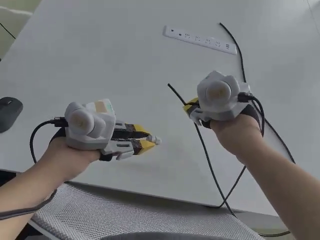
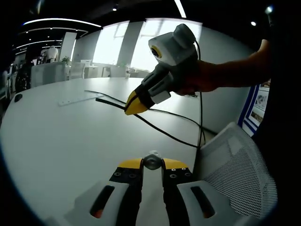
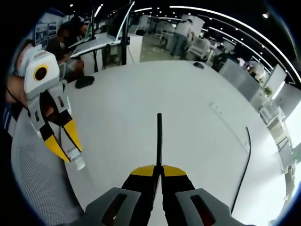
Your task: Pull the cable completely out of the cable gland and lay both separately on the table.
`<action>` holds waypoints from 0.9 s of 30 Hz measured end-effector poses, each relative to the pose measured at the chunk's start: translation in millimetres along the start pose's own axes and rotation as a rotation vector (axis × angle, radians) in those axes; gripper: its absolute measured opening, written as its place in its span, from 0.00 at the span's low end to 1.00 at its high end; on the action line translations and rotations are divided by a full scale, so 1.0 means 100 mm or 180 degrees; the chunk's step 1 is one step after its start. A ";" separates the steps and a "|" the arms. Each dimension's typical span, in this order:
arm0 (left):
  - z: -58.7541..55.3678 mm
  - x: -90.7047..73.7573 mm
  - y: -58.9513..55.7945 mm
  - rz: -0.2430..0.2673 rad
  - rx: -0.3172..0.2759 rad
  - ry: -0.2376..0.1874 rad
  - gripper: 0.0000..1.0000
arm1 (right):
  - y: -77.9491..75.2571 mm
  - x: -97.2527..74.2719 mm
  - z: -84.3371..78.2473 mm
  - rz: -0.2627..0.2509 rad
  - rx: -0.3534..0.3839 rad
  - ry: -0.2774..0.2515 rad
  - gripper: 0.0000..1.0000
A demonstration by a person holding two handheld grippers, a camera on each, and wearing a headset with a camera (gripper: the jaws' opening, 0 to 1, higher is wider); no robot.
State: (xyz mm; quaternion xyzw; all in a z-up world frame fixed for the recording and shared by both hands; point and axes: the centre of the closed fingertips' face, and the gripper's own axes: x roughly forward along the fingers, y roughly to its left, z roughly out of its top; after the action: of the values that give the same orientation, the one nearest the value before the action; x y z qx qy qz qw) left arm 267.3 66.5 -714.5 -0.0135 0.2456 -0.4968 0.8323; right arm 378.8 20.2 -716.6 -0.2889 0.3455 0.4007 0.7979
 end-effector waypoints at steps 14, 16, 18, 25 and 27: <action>-0.22 -0.09 0.09 0.0029 -0.0095 0.0017 0.15 | 0.12 0.31 0.29 0.0170 -0.0352 0.0029 0.00; -0.24 -0.10 0.11 0.0037 -0.0098 0.0019 0.15 | 0.15 0.35 0.33 0.0198 -0.0383 0.0027 0.00; -0.27 -0.11 0.13 0.0044 -0.0104 0.0018 0.15 | 0.20 0.40 0.38 0.0247 -0.0444 0.0010 0.00; -0.37 -0.14 0.20 0.0074 -0.0149 0.0040 0.15 | 0.38 0.61 0.56 0.0407 -0.0711 0.0006 0.00; -0.39 -0.15 0.22 0.0083 -0.0155 0.0044 0.15 | 0.44 0.67 0.61 0.0458 -0.0777 0.0005 0.00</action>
State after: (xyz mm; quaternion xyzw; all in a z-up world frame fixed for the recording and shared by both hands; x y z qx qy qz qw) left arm 262.8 98.5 -748.2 -0.0271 0.2636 -0.4799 0.8363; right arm 390.9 116.9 -740.5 -0.3587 0.3146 0.4957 0.7257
